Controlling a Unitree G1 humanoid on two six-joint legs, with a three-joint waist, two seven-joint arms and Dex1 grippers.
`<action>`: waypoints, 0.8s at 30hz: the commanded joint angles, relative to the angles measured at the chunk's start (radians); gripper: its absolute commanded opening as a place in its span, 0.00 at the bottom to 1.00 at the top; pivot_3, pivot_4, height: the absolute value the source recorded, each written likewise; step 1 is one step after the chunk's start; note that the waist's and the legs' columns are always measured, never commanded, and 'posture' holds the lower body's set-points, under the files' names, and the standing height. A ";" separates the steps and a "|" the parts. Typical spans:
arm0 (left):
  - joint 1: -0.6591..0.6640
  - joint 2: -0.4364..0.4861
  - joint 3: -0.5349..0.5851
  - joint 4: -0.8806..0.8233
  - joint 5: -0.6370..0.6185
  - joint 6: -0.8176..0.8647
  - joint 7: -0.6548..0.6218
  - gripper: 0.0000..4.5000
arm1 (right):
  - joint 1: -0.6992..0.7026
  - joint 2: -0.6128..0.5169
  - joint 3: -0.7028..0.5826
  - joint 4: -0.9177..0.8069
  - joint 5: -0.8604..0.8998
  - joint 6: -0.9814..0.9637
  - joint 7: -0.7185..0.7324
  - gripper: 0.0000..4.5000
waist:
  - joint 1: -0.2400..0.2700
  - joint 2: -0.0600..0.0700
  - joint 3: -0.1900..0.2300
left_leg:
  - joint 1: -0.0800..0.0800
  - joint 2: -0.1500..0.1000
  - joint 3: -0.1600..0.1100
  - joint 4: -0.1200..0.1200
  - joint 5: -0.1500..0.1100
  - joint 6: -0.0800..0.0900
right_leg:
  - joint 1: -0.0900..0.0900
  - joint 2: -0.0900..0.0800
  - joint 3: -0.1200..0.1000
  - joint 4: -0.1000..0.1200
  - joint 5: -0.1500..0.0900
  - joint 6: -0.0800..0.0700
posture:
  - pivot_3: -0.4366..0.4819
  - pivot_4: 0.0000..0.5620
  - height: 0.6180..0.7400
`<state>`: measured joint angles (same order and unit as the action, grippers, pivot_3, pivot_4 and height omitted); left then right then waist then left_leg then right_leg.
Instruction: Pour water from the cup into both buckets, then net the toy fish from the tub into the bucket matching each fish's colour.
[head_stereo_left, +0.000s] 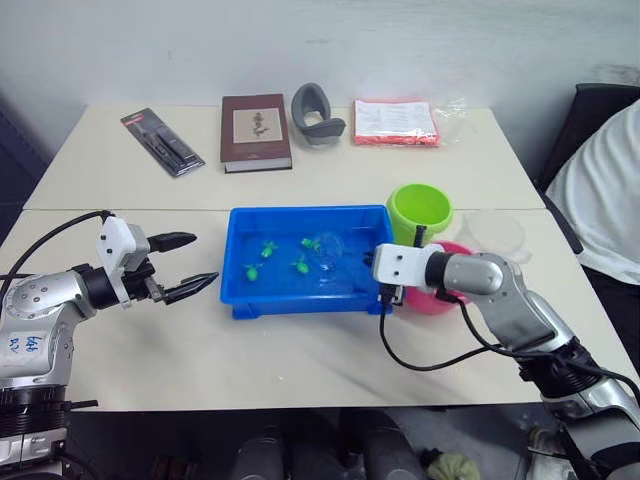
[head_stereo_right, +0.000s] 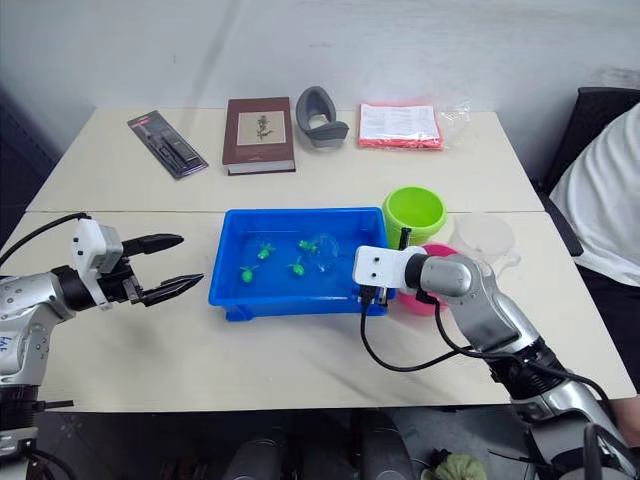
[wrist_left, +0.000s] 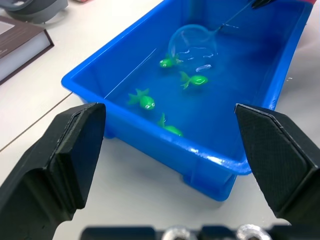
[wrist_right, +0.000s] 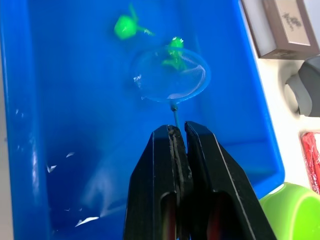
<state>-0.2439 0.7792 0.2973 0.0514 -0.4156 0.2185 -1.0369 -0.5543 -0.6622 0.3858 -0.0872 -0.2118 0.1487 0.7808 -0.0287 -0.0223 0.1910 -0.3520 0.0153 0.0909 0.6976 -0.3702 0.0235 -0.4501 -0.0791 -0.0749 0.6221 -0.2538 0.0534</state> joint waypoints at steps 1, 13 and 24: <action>0.000 0.009 0.013 -0.031 -0.017 0.003 0.007 0.98 | -0.015 0.036 0.012 0.002 -0.025 -0.029 0.000 0.00 | -0.001 0.000 0.000 | 0.000 0.000 0.000 0.000 0.000 0.000 | 0.000 0.000 0.000 0.000 0.000 0.000 | 0.48 0.27 1.00; 0.030 0.007 0.011 -0.064 -0.017 0.009 0.013 0.98 | 0.007 0.131 -0.045 -0.145 0.147 0.300 0.146 0.00 | 0.002 0.000 0.000 | 0.000 0.000 -0.001 0.000 0.000 0.000 | 0.000 0.000 0.000 0.003 0.000 0.000 | 0.48 0.27 1.00; -0.002 -0.005 -0.014 -0.086 -0.026 0.003 0.011 0.98 | 0.040 0.134 -0.296 -0.307 0.458 0.641 0.130 0.00 | 0.002 0.000 0.000 | -0.001 0.000 -0.002 0.000 0.000 0.000 | 0.000 0.000 -0.001 0.003 0.000 0.000 | 0.48 0.27 1.00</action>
<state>-0.2319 0.7730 0.2801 0.0014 -0.4247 0.2304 -1.0279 -0.5196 -0.5236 0.1363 -0.3523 0.2068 0.7717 0.9262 -0.0266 -0.0222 0.1911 -0.3527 0.0157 0.0890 0.6974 -0.3706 0.0231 -0.4502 -0.0795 -0.0756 0.6245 -0.2538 0.0533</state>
